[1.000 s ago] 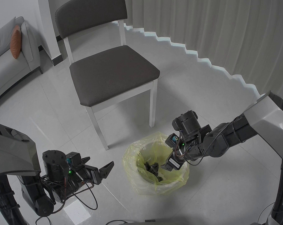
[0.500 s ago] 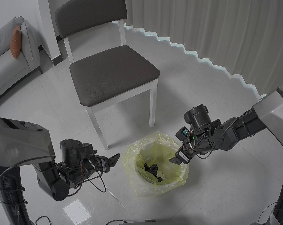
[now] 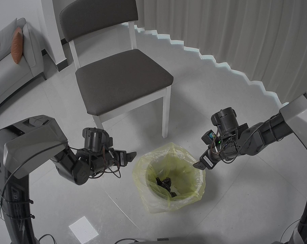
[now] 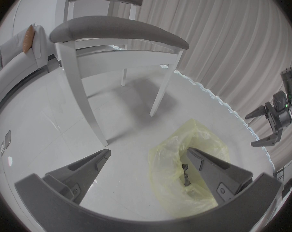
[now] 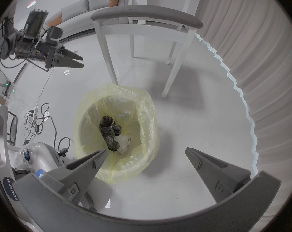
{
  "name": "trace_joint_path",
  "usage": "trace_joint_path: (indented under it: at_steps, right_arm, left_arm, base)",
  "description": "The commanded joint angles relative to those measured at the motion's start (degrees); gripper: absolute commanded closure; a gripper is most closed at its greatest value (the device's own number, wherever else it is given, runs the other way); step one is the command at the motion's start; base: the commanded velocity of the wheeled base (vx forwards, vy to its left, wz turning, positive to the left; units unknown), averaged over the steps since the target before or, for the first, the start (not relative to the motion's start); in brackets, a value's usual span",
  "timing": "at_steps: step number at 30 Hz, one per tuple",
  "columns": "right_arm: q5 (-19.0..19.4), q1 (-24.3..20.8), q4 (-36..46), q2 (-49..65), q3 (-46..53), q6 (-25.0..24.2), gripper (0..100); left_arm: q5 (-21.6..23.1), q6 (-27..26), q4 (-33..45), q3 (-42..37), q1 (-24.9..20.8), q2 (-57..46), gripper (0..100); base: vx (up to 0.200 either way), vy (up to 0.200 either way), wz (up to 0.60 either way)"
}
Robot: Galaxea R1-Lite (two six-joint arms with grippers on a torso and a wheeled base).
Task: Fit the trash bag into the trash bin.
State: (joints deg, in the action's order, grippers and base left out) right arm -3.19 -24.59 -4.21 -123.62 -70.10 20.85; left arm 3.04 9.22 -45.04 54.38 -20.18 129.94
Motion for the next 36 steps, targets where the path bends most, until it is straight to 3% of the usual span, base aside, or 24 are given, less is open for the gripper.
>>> trace_joint_path:
  at_steps: [1,15,25,30,31,36]
  right_arm:
    - [0.1,2.2,-0.2,-4.3,-2.3,-0.2,0]
    - [0.2,3.8,-0.2,-8.2,-5.2,-0.1,0]
    - [0.2,4.2,-0.1,-8.5,-6.5,-0.5,0]
    - [0.2,4.2,0.0,-8.1,-6.1,-0.5,0]
    - [0.2,4.2,0.0,-8.1,-5.9,-0.5,0]
    - [0.2,4.6,0.1,-8.6,-5.8,-0.5,0]
  left_arm:
    - [1.4,-0.6,6.6,10.7,1.1,4.6,0]
    - [1.6,-3.2,9.0,20.9,1.5,11.5,0]
    - [2.2,-3.4,7.5,20.5,1.2,10.9,0]
    - [3.2,-7.1,7.3,18.7,1.5,11.3,0]
    - [3.4,-7.7,7.7,18.8,1.6,11.4,100]
    - [3.4,-7.5,8.0,18.0,0.8,12.2,100]
  base:
    - [0.000,0.000,0.00]
    - [0.000,0.000,0.00]
    - [0.000,0.000,0.00]
    - [0.000,0.000,0.00]
    - [0.000,0.000,0.00]
    - [0.000,0.000,0.00]
